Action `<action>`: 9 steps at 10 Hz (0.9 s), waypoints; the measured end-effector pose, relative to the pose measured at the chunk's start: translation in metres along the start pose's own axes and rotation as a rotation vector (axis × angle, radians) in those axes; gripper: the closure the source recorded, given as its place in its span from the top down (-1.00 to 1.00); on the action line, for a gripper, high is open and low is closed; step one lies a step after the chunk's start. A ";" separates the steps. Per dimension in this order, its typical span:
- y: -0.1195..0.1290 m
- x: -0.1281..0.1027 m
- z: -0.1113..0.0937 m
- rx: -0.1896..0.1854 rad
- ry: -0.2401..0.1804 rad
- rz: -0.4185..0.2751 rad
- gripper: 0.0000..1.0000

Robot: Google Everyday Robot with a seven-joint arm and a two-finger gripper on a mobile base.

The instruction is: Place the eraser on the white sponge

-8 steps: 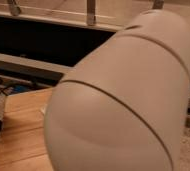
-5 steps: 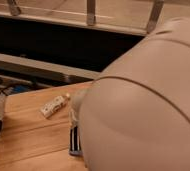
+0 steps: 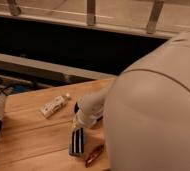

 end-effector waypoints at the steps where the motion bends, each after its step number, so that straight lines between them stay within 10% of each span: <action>1: 0.003 -0.001 0.005 -0.025 0.003 -0.012 -1.00; 5: 0.018 -0.006 0.019 -0.089 0.010 -0.058 -0.99; 9: 0.017 -0.009 0.000 -0.077 0.006 -0.047 -0.28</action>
